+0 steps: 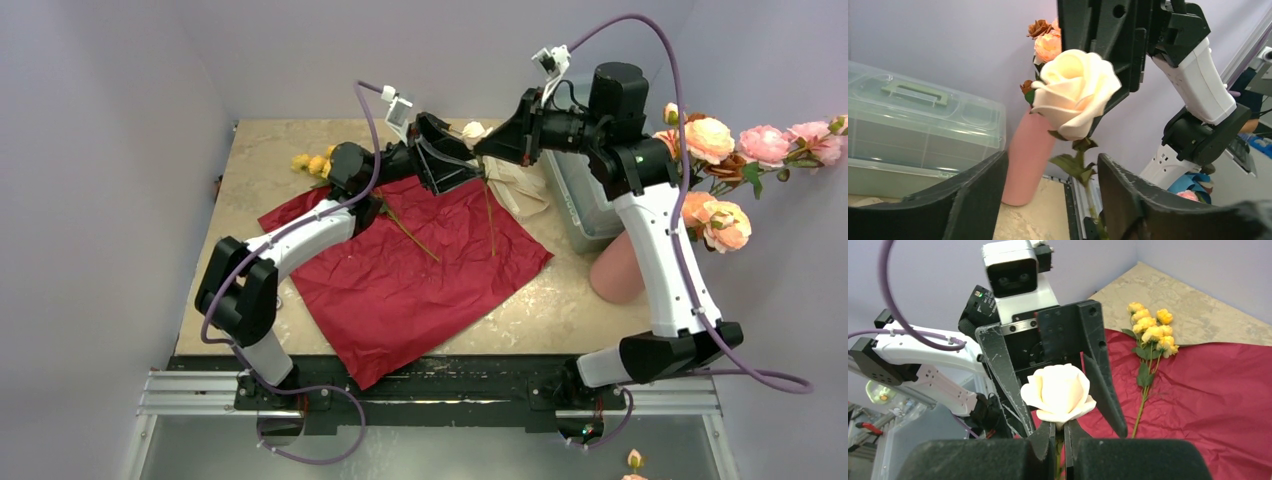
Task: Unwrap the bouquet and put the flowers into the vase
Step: Insert the fake flower into the vase.
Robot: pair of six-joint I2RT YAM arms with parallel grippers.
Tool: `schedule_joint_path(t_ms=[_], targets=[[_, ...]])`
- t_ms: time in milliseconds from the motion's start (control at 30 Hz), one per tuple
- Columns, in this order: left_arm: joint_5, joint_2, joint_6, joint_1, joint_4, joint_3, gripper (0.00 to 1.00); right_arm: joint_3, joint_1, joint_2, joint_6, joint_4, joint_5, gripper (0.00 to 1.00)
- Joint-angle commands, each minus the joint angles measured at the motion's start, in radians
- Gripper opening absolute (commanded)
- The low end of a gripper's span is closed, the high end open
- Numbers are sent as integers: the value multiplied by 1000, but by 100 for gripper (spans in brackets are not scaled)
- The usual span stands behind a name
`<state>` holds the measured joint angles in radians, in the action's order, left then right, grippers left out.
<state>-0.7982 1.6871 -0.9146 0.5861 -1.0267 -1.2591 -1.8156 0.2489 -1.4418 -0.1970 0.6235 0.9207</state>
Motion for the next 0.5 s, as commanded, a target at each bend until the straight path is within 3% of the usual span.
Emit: schedule_joint_path(t_ms=[0, 133, 467], targets=[[-3, -24, 52, 0, 41, -14, 75, -59, -10, 84, 84, 58, -91, 0], [4, -72, 123, -32, 127, 30, 84, -86, -46, 154, 167, 141, -183, 0], [17, -100, 214, -62, 185, 90, 87, -126, -106, 393, 424, 271, -659, 0]])
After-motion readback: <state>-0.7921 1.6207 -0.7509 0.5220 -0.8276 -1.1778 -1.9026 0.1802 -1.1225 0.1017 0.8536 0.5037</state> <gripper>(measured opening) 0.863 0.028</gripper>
